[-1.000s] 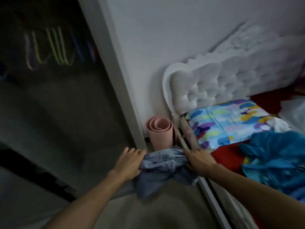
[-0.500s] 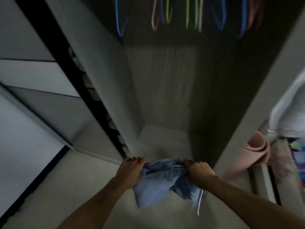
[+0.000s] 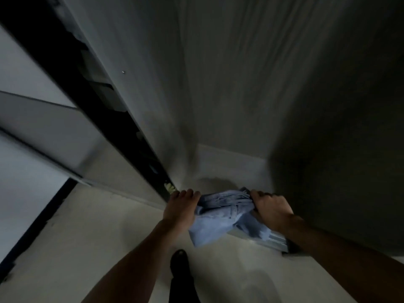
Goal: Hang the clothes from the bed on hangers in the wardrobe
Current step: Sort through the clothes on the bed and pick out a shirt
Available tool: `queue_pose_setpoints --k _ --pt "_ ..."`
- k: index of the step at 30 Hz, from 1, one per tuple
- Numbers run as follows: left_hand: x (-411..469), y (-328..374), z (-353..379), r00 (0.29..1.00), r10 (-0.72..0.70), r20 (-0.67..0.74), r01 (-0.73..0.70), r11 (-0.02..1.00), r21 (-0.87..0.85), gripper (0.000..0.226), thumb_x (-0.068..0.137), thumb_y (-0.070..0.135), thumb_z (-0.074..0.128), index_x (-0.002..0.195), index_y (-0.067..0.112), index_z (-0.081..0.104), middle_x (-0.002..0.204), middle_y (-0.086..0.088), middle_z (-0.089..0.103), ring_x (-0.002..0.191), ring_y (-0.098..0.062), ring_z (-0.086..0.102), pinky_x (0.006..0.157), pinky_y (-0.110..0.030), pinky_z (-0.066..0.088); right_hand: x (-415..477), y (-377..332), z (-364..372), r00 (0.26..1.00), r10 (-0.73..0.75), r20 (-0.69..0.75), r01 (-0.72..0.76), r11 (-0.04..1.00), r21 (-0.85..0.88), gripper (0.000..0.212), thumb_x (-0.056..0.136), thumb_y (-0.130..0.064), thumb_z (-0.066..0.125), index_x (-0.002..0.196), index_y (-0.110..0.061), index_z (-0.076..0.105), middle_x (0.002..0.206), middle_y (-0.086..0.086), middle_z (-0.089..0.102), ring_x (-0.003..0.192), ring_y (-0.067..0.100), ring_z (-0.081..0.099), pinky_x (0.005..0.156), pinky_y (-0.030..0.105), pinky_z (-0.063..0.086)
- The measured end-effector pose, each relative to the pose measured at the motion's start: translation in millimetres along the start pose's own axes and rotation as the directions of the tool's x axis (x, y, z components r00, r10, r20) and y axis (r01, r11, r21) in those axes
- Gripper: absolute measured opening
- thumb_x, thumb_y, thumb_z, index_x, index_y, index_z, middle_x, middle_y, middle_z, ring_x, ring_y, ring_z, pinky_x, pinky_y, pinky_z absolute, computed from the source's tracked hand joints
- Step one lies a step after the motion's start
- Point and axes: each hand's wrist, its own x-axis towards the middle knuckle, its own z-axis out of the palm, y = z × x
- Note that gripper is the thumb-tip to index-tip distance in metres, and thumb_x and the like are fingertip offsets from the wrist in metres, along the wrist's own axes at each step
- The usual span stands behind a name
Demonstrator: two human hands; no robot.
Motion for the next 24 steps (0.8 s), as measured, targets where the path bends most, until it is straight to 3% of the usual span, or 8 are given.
queue_pose_setpoints --k 3,5,7,11,13,17,22,24 --pt "61 -37 52 0.997 0.081 0.012 -0.082 0.995 0.05 0.055 0.029 0.031 0.087 0.077 0.02 0.063 0.066 0.001 0.06 0.056 -0.02 0.061 0.056 -0.027 0.05 62 -10 46 0.997 0.078 0.011 -0.078 0.997 0.017 0.048 0.099 -0.045 0.039 0.138 -0.018 0.036 0.12 0.004 0.064 0.1 0.024 0.066 0.084 0.029 0.047" --pt "101 -57 96 0.992 0.124 0.008 -0.124 0.992 0.036 0.053 0.029 0.029 0.087 0.075 0.021 0.062 0.065 0.001 0.06 0.055 -0.02 0.061 0.056 -0.028 0.049 98 -16 81 0.991 0.131 0.039 -0.132 0.99 0.047 0.048 0.099 -0.048 0.039 0.137 -0.019 0.037 0.12 0.003 0.064 0.1 0.024 0.066 0.085 0.029 0.047" --pt "136 -72 134 0.988 0.136 0.08 -0.138 0.99 0.024 0.046 0.045 0.026 0.083 0.085 0.018 0.063 0.075 -0.002 0.064 0.067 -0.025 0.064 0.067 -0.033 0.05 135 -17 124 0.985 0.16 0.07 -0.164 0.985 0.058 0.046 0.099 -0.049 0.038 0.135 -0.02 0.038 0.12 0.002 0.065 0.101 0.024 0.066 0.085 0.029 0.047" --pt "225 -86 222 0.978 0.152 0.145 -0.157 0.987 0.028 0.034 0.086 0.024 0.058 0.119 0.016 0.053 0.12 -0.007 0.059 0.114 -0.029 0.054 0.098 -0.036 0.036 215 -4 215 0.967 0.188 0.17 -0.202 0.977 0.071 0.04 0.097 -0.048 0.04 0.125 -0.019 0.041 0.12 0.005 0.065 0.106 0.03 0.064 0.083 0.033 0.048" --pt "273 -92 265 0.968 0.147 0.205 -0.15 0.989 0.0 0.04 0.088 0.028 0.056 0.127 0.018 0.051 0.13 -0.007 0.056 0.12 -0.028 0.052 0.101 -0.035 0.035 257 8 261 0.949 0.206 0.239 -0.239 0.963 0.121 0.043 0.096 -0.049 0.044 0.124 -0.017 0.044 0.122 0.01 0.064 0.109 0.032 0.062 0.082 0.033 0.047" --pt "354 -104 349 0.974 0.167 0.155 -0.162 0.986 -0.048 0.046 0.083 0.036 0.059 0.125 0.019 0.05 0.127 -0.009 0.058 0.119 -0.03 0.052 0.102 -0.036 0.035 334 39 342 0.937 0.191 0.291 -0.268 0.93 0.251 0.049 0.091 -0.05 0.054 0.125 -0.015 0.049 0.126 0.012 0.06 0.112 0.03 0.059 0.079 0.03 0.043" --pt "428 -106 433 0.981 0.15 -0.122 -0.152 0.988 -0.011 0.037 0.085 0.03 0.058 0.118 0.015 0.05 0.115 -0.011 0.061 0.108 -0.034 0.056 0.09 -0.041 0.04 408 82 404 0.949 0.315 0.005 -0.315 0.947 0.07 0.043 0.092 -0.05 0.051 0.117 -0.015 0.052 0.116 0.01 0.063 0.103 0.029 0.061 0.074 0.031 0.038" --pt "443 -102 456 0.947 0.077 -0.312 -0.081 0.997 -0.002 0.031 0.083 0.017 0.058 0.113 0.016 0.053 0.108 -0.012 0.058 0.1 -0.035 0.056 0.081 -0.043 0.043 424 92 422 0.919 0.336 -0.204 -0.338 0.941 0.026 0.038 0.094 -0.042 0.049 0.122 -0.017 0.052 0.124 0.01 0.06 0.11 0.029 0.056 0.087 0.036 0.038"
